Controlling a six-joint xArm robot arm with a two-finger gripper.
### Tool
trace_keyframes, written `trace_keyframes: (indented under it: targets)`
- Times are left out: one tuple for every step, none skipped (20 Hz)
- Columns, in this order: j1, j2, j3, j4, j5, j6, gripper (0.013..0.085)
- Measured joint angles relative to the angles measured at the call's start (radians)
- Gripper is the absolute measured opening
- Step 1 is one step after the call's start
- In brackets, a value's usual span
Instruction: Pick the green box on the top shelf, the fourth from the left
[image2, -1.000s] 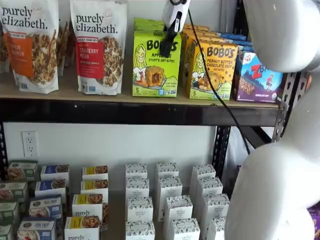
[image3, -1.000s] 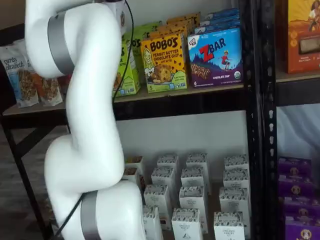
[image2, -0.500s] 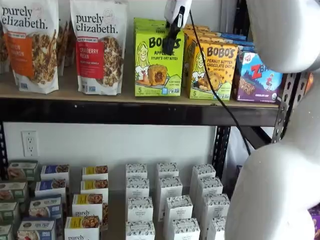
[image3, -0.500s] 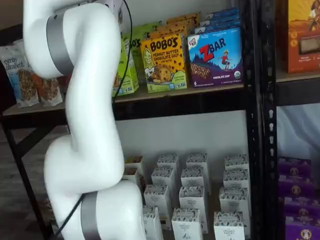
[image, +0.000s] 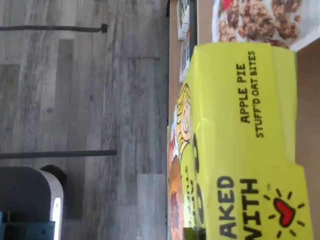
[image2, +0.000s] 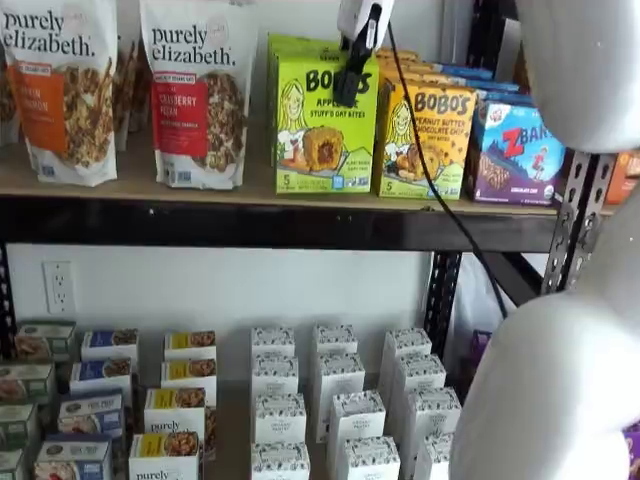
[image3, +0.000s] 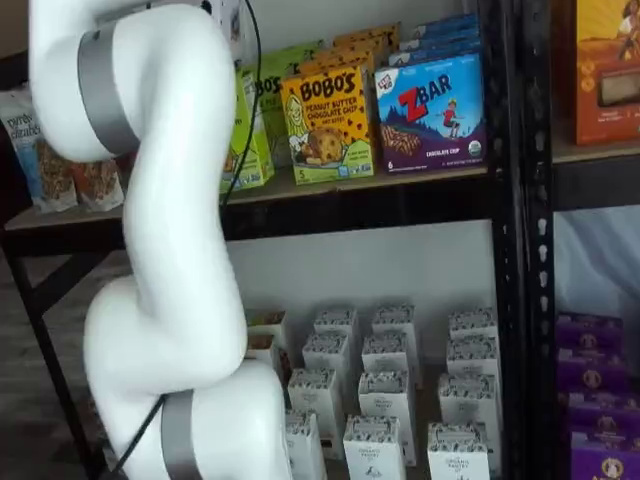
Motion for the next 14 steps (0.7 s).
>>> trace_keyframes:
  targets:
    - [-0.001,-0.009,0.005,0.001,0.005,0.000,0.0290]
    - [-0.002,-0.018,0.009,0.003,0.009,0.001,0.0290]
    - [-0.003,-0.028,0.014,0.004,0.014,0.001,0.0290]
    - [-0.004,-0.037,0.018,0.006,0.021,0.002,0.0290]
    - [-0.004,-0.046,0.023,0.006,0.025,0.002,0.0290]
    - [-0.005,-0.055,0.028,0.006,0.028,0.003,0.0290]
    - [-0.005,-0.068,0.037,0.004,0.030,0.003,0.0290]
    - [-0.004,-0.080,0.046,0.001,0.032,0.003,0.0290]
    - [-0.004,-0.092,0.057,-0.001,0.034,0.003,0.0290]
    - [-0.005,-0.104,0.066,-0.003,0.037,0.003,0.0290]
    - [-0.006,-0.118,0.078,-0.004,0.043,0.002,0.0290]
    - [-0.007,-0.129,0.087,-0.005,0.046,0.001,0.0290]
    - [-0.009,-0.142,0.099,-0.005,0.050,0.000,0.0290]
    - [-0.011,-0.157,0.113,-0.006,0.054,-0.002,0.0290]
